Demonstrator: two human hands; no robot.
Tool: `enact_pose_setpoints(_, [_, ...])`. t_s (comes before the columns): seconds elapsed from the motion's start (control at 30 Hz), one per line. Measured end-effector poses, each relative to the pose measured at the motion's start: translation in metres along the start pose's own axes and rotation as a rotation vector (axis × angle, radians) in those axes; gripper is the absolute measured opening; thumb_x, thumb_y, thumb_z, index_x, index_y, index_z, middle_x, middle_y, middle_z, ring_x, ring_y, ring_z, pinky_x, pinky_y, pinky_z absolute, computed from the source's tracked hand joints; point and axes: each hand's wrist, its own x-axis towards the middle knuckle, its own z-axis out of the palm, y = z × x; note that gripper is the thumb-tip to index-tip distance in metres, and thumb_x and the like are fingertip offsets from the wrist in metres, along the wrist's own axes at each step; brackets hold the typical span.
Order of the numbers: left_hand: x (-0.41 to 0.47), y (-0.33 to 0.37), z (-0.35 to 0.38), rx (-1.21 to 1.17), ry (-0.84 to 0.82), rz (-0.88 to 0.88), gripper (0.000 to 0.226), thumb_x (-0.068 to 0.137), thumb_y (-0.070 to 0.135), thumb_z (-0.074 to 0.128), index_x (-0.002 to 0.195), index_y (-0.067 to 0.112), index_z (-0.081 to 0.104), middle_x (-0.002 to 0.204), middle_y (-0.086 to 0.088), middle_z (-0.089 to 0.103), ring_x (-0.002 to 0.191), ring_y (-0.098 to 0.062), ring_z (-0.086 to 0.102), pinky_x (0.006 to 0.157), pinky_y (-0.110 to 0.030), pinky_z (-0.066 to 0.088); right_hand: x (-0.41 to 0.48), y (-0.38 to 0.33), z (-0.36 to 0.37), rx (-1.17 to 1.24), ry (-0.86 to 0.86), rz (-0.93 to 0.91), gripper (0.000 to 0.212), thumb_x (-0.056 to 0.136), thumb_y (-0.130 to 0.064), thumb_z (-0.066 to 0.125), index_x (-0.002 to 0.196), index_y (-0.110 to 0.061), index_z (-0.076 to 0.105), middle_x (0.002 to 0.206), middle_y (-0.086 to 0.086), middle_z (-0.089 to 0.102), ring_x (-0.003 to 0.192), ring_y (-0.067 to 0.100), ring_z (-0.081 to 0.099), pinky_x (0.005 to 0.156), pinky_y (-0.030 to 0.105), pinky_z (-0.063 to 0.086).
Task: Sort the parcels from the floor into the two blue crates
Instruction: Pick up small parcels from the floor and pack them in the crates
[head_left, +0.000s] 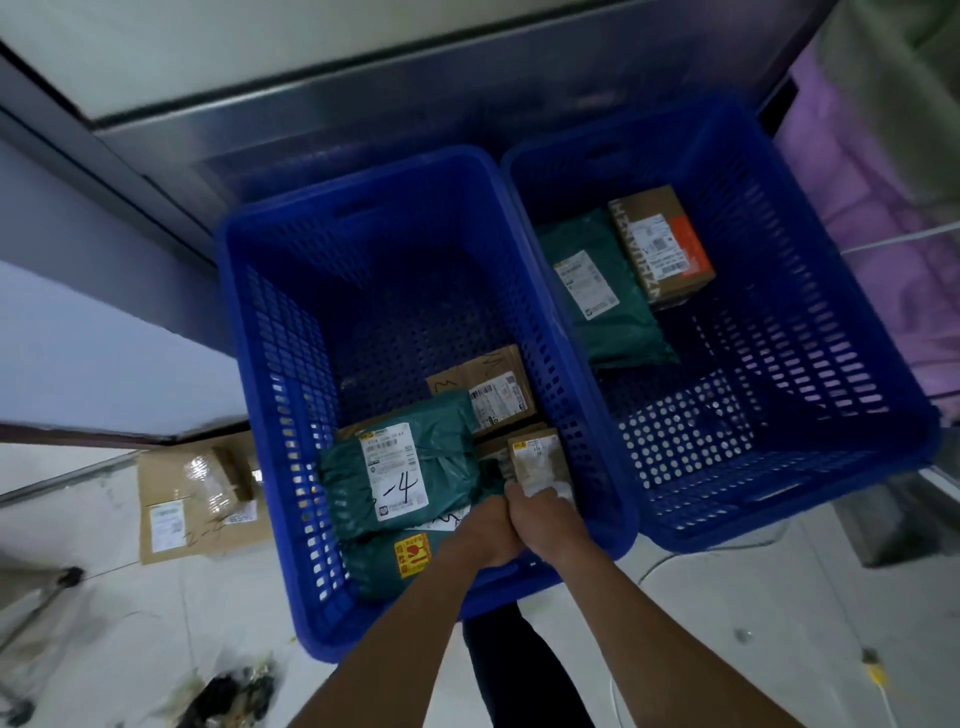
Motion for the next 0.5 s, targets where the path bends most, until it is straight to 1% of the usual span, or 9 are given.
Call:
enact_pose_setpoints(0.07, [-0.019,0.001,-0.012,0.001,0.041,0.01,0.021,0.091,0.005,0.059,0.11,-0.002,0.065,0.11,-0.021,0.068,0.103,-0.034,0.065,0.072,-0.032,0.046,-0.02,-0.011,-0.003,0.016,0.004,-0.041,0.075,0.102,-0.06,0.029,0.144,0.0,0.045,0.143,0.02,0.052,0.123,0.032,0.053,0.104,0.037,0.043])
enact_pose_setpoints(0.1, [-0.03,0.003,-0.019,0.003,0.057,0.01,0.019,0.09,0.004,0.058,0.106,-0.003,0.066,0.107,-0.022,0.069,0.101,-0.035,0.065,0.072,-0.034,0.048,-0.031,-0.018,-0.005,0.012,-0.001,-0.054,0.075,0.103,-0.059,0.028,0.148,0.0,0.04,0.147,0.02,0.049,0.129,0.033,0.05,0.106,0.036,0.041])
enact_pose_setpoints(0.13, [-0.041,0.004,-0.027,-0.007,0.08,0.003,0.018,0.091,0.004,0.056,0.103,-0.004,0.067,0.105,-0.023,0.069,0.099,-0.036,0.066,0.076,-0.038,0.051,-0.042,-0.025,-0.006,0.013,-0.005,-0.064,0.075,0.104,-0.058,0.027,0.151,0.0,0.037,0.149,0.019,0.047,0.131,0.033,0.049,0.104,0.035,0.039])
enact_pose_setpoints(0.2, [-0.06,-0.004,-0.043,-0.097,0.128,-0.025,0.019,0.093,0.008,0.053,0.102,-0.002,0.067,0.105,-0.023,0.07,0.096,-0.037,0.067,0.083,-0.045,0.056,-0.061,-0.039,-0.005,0.025,-0.018,-0.099,0.074,0.104,-0.058,0.029,0.151,-0.001,0.038,0.145,0.017,0.051,0.122,0.03,0.054,0.099,0.033,0.043])
enact_pose_setpoints(0.23, [-0.067,-0.013,-0.051,-0.164,0.148,-0.041,0.022,0.093,0.012,0.054,0.108,0.001,0.066,0.108,-0.022,0.07,0.094,-0.036,0.068,0.084,-0.048,0.058,-0.072,-0.047,-0.003,0.027,-0.023,-0.115,0.073,0.104,-0.057,0.03,0.15,-0.001,0.039,0.144,0.017,0.052,0.115,0.029,0.056,0.096,0.033,0.045])
enact_pose_setpoints(0.3, [-0.077,-0.039,-0.064,-0.308,0.186,-0.071,0.036,0.092,0.015,0.055,0.126,0.006,0.061,0.112,-0.019,0.07,0.087,-0.03,0.069,0.079,-0.047,0.059,-0.089,-0.065,0.002,0.001,-0.032,-0.134,0.073,0.103,-0.057,0.032,0.151,-0.002,0.037,0.147,0.018,0.049,0.115,0.03,0.054,0.093,0.033,0.044])
enact_pose_setpoints(0.37, [-0.096,-0.06,-0.077,-0.457,0.24,-0.091,0.045,0.092,0.01,0.058,0.136,0.002,0.052,0.108,-0.02,0.069,0.082,-0.03,0.068,0.075,-0.047,0.056,-0.105,-0.085,0.01,-0.047,-0.06,-0.186,0.071,0.103,-0.057,0.032,0.147,-0.003,0.042,0.144,0.018,0.051,0.111,0.03,0.054,0.089,0.033,0.042])
enact_pose_setpoints(0.43, [-0.125,-0.071,-0.092,-0.511,0.357,-0.101,0.044,0.093,0.008,0.06,0.136,0.002,0.053,0.11,-0.019,0.07,0.09,-0.031,0.07,0.07,-0.039,0.057,-0.118,-0.107,0.02,-0.111,-0.081,-0.234,0.07,0.105,-0.057,0.031,0.148,-0.004,0.042,0.146,0.019,0.049,0.117,0.031,0.055,0.087,0.033,0.04])
enact_pose_setpoints(0.5, [-0.143,-0.094,-0.103,-0.63,0.467,-0.092,0.035,0.094,0.005,0.06,0.128,0.0,0.058,0.098,-0.017,0.069,0.079,-0.029,0.069,0.069,-0.036,0.057,-0.126,-0.128,0.033,-0.188,-0.102,-0.304,0.062,0.105,-0.057,0.028,0.145,-0.013,0.045,0.149,0.019,0.047,0.123,0.034,0.055,0.09,0.035,0.041])
